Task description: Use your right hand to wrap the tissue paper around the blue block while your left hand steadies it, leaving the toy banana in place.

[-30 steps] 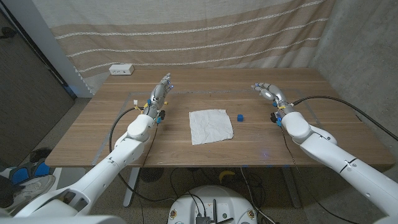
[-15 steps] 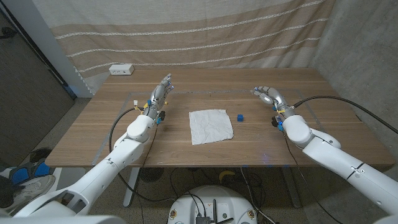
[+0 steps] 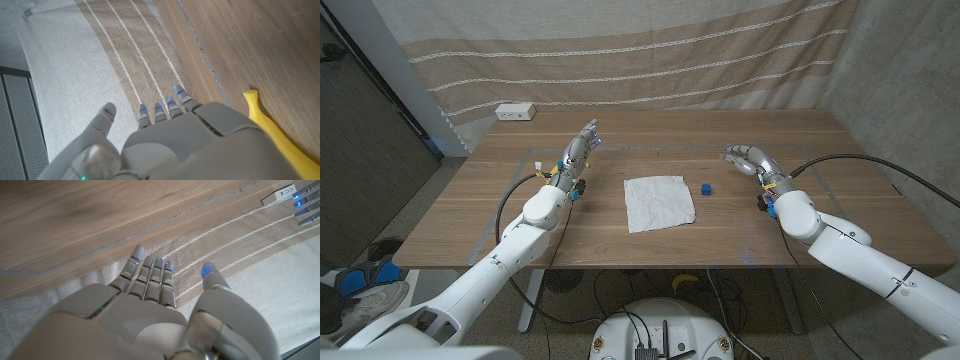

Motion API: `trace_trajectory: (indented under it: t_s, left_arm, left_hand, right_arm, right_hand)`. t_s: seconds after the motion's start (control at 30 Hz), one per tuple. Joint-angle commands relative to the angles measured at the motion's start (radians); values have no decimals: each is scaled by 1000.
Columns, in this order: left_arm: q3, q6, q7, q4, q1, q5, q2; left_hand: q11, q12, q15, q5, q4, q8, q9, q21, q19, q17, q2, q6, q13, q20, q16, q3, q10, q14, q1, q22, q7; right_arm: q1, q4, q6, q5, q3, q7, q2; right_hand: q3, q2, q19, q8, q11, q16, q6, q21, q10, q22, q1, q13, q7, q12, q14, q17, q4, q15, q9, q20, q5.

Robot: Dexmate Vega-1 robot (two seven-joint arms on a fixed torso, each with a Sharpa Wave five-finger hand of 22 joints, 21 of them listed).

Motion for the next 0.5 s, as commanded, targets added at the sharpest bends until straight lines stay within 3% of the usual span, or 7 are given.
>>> trace_trajectory:
  t_s: [0.03,0.5]
  left_arm:
    - [-1,-8,-12,-7,11,-5,8]
    - [-5,-12,-22,-12,22,-15,12]
  left_hand:
    - [0,-4,-51,-3,-7,-3,2,3,2,2,24,7,1,9,4,0,7,2,6,4,-7]
    - [-1,-5,-47,-4,-10,-3,2,1,3,2,24,12,1,10,3,1,9,4,4,4,-7]
  right_arm:
    - [-7,-67,-94,-74,-31,21,-28]
    - [22,-109,-188,-184,-104,65,-41]
  right_hand:
    - [4,0,11,7,-9,8,16,-2,8,5,24,0,-3,7,2,6,-6,-8,2,-2,10]
    - [6,0,19,9,-9,12,27,-9,15,5,38,-3,-6,9,3,11,-3,-16,3,-8,15]
